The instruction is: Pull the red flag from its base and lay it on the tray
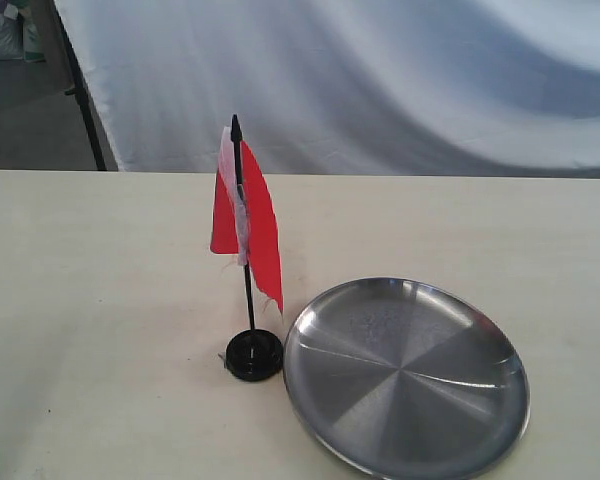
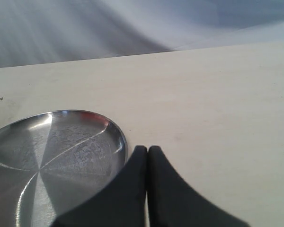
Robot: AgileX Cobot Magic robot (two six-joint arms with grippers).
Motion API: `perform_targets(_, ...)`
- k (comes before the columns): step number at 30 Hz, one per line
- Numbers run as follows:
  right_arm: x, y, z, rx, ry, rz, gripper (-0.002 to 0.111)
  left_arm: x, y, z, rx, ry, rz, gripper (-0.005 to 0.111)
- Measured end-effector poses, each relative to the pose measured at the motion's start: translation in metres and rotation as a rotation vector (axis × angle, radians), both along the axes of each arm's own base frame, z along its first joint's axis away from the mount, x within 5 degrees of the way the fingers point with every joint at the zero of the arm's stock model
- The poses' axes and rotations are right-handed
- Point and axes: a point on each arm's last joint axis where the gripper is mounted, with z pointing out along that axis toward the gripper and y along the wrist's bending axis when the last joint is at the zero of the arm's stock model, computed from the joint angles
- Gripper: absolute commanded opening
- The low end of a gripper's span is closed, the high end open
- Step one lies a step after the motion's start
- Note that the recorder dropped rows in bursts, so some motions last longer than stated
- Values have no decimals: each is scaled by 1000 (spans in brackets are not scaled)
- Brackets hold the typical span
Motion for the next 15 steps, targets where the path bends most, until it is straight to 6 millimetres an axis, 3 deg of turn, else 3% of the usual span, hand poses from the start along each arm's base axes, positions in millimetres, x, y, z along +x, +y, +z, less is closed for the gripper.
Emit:
perform_targets(10,0,0,0,0,0,0,0,0,0,-5,24,60,-2,1)
perform_targets(15,0,0,0,0,0,0,0,0,0,2,18,-19,3,0)
